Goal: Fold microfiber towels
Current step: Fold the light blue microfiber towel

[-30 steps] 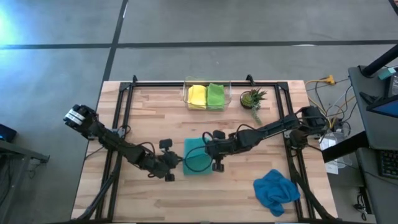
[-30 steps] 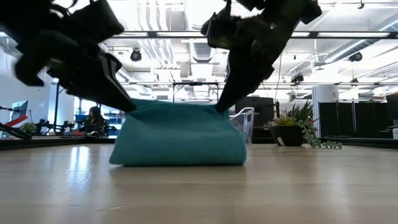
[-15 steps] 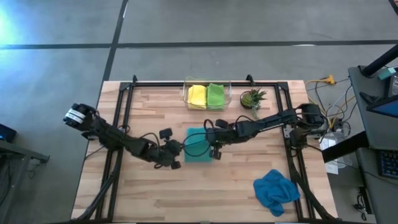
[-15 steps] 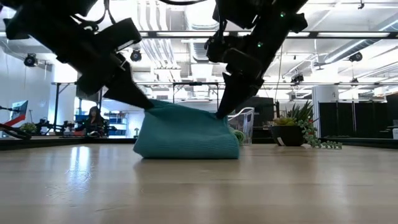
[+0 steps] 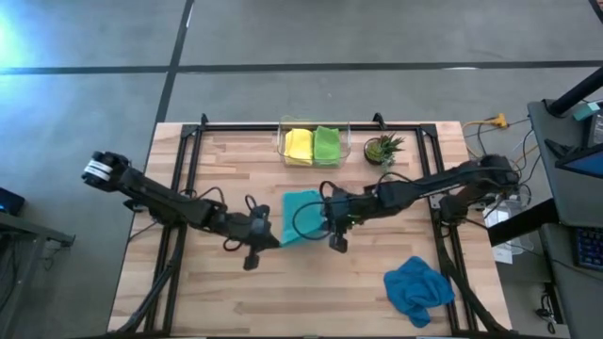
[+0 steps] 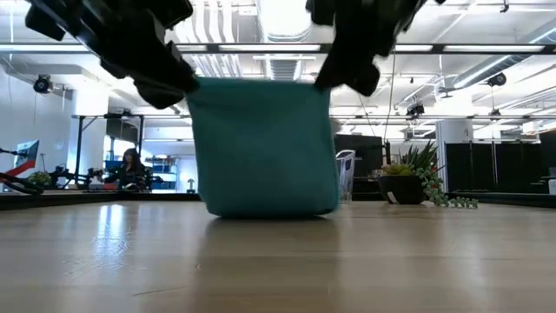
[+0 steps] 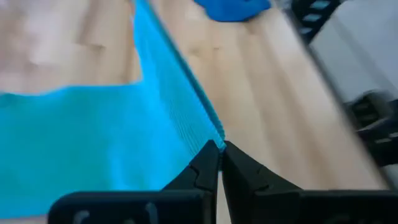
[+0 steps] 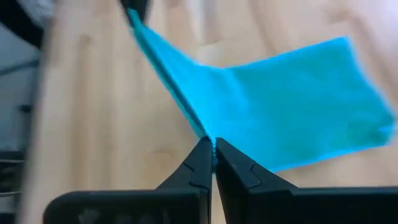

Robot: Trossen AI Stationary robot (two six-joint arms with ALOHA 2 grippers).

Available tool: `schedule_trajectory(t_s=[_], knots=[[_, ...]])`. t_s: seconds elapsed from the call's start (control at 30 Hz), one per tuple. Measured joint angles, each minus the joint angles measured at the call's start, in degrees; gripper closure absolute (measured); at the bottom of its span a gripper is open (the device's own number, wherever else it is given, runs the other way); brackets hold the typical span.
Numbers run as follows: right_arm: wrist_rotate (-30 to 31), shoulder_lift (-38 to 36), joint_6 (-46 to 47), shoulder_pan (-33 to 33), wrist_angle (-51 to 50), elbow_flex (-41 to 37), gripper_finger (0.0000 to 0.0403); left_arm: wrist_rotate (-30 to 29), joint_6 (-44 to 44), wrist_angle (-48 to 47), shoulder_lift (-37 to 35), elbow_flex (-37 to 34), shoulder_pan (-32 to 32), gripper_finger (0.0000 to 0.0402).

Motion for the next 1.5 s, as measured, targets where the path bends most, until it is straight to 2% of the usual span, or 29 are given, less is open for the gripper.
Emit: schedule_trajectory(t_s=[0.17, 0.37, 0.5, 0.57, 0.63, 0.77, 1.0, 1.2, 1.5], knots=[[-3.44, -1.24, 4.28, 4.60, 0.65, -0.15, 0.0394, 7.59, -7.37, 0.92, -1.33, 0.00, -0.24, 0.0401], [-4.65, -0.58, 10.75, 11.59, 4.10, -0.15, 0.0394, 17.79, -15.73, 9.11, 0.87, -0.03, -1.04, 0.0401], [-4.48, -0.06, 15.15, 14.16, 5.75, -0.15, 0.0394, 19.61, -19.52, 14.67, 3.47, -0.09, -2.40, 0.0401], [-2.81, -0.06, 15.23, 14.32, 4.99, -0.15, 0.0394, 17.68, -19.57, 14.90, 4.18, -0.11, -2.79, 0.0401], [-0.91, -0.06, 15.08, 14.06, 3.90, -0.25, 0.0394, 13.34, -19.57, 13.32, 4.32, -0.17, -3.04, 0.0401], [-0.33, 0.34, 14.59, 12.28, 3.85, -0.39, 0.0394, 6.70, -19.21, 7.09, 4.10, -0.17, -3.02, 0.0401], [0.05, 5.01, 12.88, 10.20, 4.56, -0.63, 0.0394, 3.42, -19.09, 0.37, 4.80, -0.26, -3.19, 0.0401], [1.06, 9.19, 12.28, 8.50, 4.03, -0.66, 0.0394, -3.36, -19.03, -0.24, 5.28, -0.81, -3.26, 0.0401], [4.29, 10.32, 11.44, 4.46, 4.79, -1.63, 0.0394, -11.92, -19.00, -5.36, 5.30, -0.98, -3.10, 0.0401]])
